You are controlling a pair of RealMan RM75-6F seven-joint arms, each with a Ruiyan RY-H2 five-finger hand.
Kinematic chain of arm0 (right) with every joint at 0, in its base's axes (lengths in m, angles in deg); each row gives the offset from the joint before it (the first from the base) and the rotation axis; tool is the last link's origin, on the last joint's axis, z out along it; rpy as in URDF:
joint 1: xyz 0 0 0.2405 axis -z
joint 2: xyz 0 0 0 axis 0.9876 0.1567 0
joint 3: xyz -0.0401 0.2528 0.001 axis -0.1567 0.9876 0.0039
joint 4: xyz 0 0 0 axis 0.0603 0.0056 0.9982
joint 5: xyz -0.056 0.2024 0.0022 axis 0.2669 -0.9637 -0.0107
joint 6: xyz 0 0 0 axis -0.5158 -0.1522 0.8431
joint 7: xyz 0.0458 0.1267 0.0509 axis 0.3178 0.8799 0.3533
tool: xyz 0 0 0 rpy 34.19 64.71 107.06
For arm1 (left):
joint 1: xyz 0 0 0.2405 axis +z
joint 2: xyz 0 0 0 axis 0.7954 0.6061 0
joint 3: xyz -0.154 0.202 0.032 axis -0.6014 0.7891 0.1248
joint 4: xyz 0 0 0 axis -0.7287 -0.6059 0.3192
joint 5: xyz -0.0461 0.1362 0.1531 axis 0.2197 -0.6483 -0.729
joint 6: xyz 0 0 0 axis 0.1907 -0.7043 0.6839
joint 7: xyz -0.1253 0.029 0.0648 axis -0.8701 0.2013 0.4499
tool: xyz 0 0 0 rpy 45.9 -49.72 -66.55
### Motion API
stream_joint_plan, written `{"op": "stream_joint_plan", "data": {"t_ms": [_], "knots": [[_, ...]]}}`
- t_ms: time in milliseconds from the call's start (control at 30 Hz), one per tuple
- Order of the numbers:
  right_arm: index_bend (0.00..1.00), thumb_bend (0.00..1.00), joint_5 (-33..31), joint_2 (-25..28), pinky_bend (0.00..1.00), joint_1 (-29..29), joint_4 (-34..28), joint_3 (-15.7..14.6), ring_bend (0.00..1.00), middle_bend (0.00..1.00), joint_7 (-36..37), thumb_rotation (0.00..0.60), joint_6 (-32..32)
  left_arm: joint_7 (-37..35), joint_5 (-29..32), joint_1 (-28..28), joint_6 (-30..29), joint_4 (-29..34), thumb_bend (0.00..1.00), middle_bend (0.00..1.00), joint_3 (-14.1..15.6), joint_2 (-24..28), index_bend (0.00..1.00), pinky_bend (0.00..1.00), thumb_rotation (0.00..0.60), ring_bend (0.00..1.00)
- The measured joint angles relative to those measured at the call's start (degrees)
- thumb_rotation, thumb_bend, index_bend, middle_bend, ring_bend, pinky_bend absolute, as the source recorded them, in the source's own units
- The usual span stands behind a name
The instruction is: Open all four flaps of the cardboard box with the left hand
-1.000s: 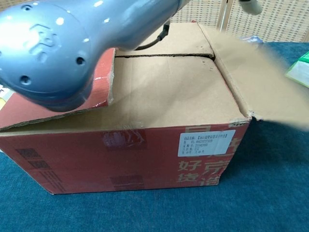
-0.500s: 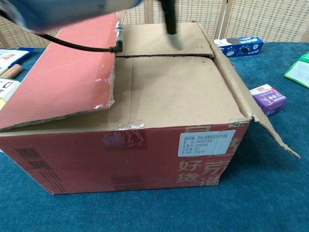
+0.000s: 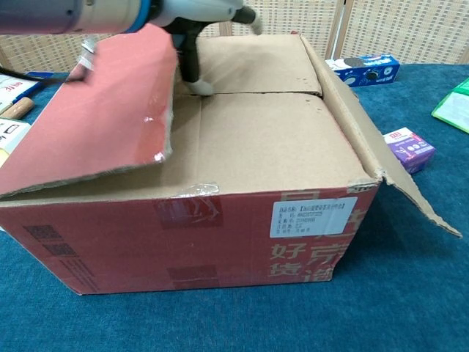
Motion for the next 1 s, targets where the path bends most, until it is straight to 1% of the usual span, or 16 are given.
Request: {"op": "stream_joint_plan", "data": {"t_ms": [200,367,567,767,1000], "knots": [[0.00,0.00,-0.2,0.0,0.09,-0.2,0.1,0.1,0.00,0.00,0.2,0.600,-0.2,1.5,0.9,-0.6,-3.3,2.3,0.00,0.00,2.2,2.5,0.00,0.00,0.600,0.00],[0.00,0.00,-0.1,-0.1,0.09,-0.1,0.0,0.0,0.00,0.00,0.0,0.600,-0.1,0.1,0.4,-0.4,-5.2,4.2,0.00,0.00,2.8,5.1,0.00,0.00,0.600,0.00],[0.00,0.00,0.1,-0.1,0.09,-0.1,-0.1,0.0,0.00,0.00,-0.2,0.600,0.0,-0.6,-0.5,-0.1,-7.0,7.8,0.00,0.00,3.1,9.3,0.00,0.00,0.600,0.00],[0.00,0.00,0.6,0.0,0.09,0.0,-0.3,-0.2,0.00,0.00,-0.3,0.600,0.1,-1.1,-1.9,0.9,-9.0,12.3,0.00,0.00,3.4,15.2,0.00,0.00,0.600,0.00],[0.00,0.00,0.9,0.0,0.09,0.0,-0.6,-0.4,0.00,0.00,-0.5,0.600,0.1,-3.3,-4.7,3.9,-10.5,17.1,0.00,0.00,4.5,24.5,0.00,0.00,0.600,0.00]]}}
